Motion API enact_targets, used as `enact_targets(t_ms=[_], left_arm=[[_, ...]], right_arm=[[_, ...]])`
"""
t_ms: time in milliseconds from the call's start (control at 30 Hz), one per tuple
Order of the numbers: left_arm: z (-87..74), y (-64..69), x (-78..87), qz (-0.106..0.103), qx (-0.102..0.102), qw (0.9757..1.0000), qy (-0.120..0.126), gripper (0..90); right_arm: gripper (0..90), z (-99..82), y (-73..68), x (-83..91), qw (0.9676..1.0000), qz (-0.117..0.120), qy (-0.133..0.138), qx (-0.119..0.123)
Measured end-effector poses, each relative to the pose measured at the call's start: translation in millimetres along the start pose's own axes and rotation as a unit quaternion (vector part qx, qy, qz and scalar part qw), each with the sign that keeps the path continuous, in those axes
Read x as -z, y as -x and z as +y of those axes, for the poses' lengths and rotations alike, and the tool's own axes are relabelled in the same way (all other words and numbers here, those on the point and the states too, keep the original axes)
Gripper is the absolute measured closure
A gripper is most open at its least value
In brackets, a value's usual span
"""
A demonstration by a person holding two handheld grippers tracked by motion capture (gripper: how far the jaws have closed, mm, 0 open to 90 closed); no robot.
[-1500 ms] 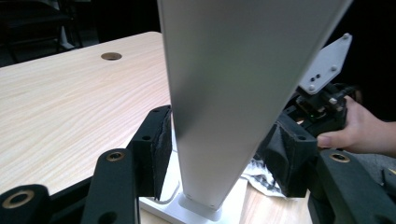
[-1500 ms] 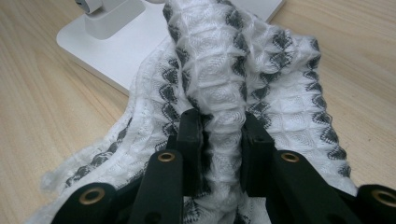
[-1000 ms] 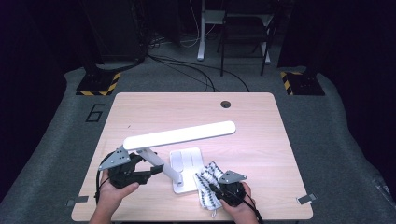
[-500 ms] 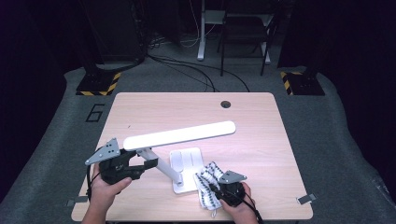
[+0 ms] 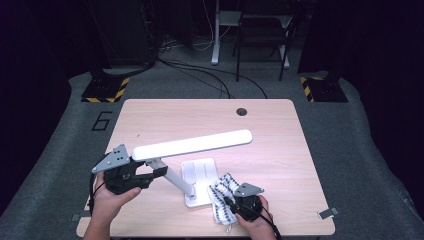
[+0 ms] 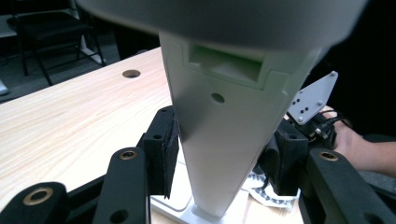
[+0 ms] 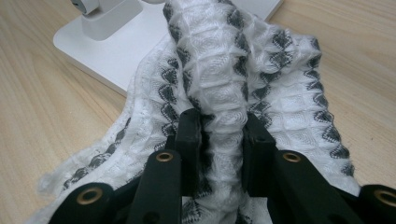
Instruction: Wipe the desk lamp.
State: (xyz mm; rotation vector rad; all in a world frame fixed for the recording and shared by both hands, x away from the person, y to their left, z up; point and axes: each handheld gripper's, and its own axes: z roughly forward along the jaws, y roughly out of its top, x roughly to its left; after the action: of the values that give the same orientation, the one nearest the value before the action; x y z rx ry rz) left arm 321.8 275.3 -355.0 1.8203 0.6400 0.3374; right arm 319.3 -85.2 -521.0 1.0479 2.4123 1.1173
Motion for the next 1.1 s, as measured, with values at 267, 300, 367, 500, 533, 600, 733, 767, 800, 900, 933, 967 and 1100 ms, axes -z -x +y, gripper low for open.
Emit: enact_targets(t_ms=[267,300,367,500,533,600,733,767,800,900,933,967,1100], left_arm=[[5.8,-0.6,4.3,-0.005,-0.002,0.9999,-0.011,52.0],[6.8,-2.0,4.7,-0.009,-0.002,0.9999,-0.008,51.8],[10.0,-4.2,6.8,-0.017,0.003,0.9998,0.003,50.6],[17.4,-6.5,9.0,-0.027,-0.002,0.9996,0.006,50.4],[18.9,-7.0,8.8,-0.027,-0.006,0.9996,0.000,51.0],[20.4,-6.3,8.4,-0.028,-0.009,0.9996,-0.004,51.7],[19.0,-7.1,9.3,-0.029,-0.009,0.9995,0.000,52.1],[19.1,-7.2,10.2,-0.030,-0.009,0.9995,-0.001,52.1],[18.7,-6.6,10.4,-0.031,-0.010,0.9995,-0.001,52.0],[17.5,-5.7,11.6,-0.038,-0.012,0.9992,0.001,51.8],[17.3,-5.2,12.3,-0.039,-0.013,0.9992,-0.001,51.8],[17.2,-4.6,12.6,-0.037,-0.013,0.9992,-0.002,51.9],[16.5,-2.3,13.1,-0.035,-0.013,0.9993,-0.001,52.5]], right_arm=[[72.1,-0.1,0.9,-0.3,1.0000,-0.003,0.004,0.007],[72.1,-0.1,1.0,-0.3,1.0000,-0.003,0.004,0.008],[72.1,-0.1,1.1,-0.3,1.0000,-0.002,0.004,0.008],[72.1,-0.2,1.0,-0.2,1.0000,-0.003,0.005,0.007],[72.1,-0.3,1.0,-0.2,1.0000,-0.003,0.005,0.008],[72.1,-0.3,0.9,-0.3,1.0000,-0.003,0.005,0.006],[72.1,-0.5,0.8,-0.4,1.0000,-0.002,0.006,0.002],[72.1,-0.5,0.8,-0.3,1.0000,-0.002,0.005,0.002],[72.1,-0.5,0.7,-0.3,1.0000,-0.002,0.006,0.001],[72.0,-0.6,0.0,-0.4,1.0000,0.000,0.005,-0.003],[71.9,-0.5,0.0,-0.3,1.0000,0.000,0.005,-0.004],[71.8,-0.4,0.1,-0.3,1.0000,0.000,0.005,-0.005],[72.1,1.7,1.2,0.6,0.9999,0.010,0.009,-0.009]])
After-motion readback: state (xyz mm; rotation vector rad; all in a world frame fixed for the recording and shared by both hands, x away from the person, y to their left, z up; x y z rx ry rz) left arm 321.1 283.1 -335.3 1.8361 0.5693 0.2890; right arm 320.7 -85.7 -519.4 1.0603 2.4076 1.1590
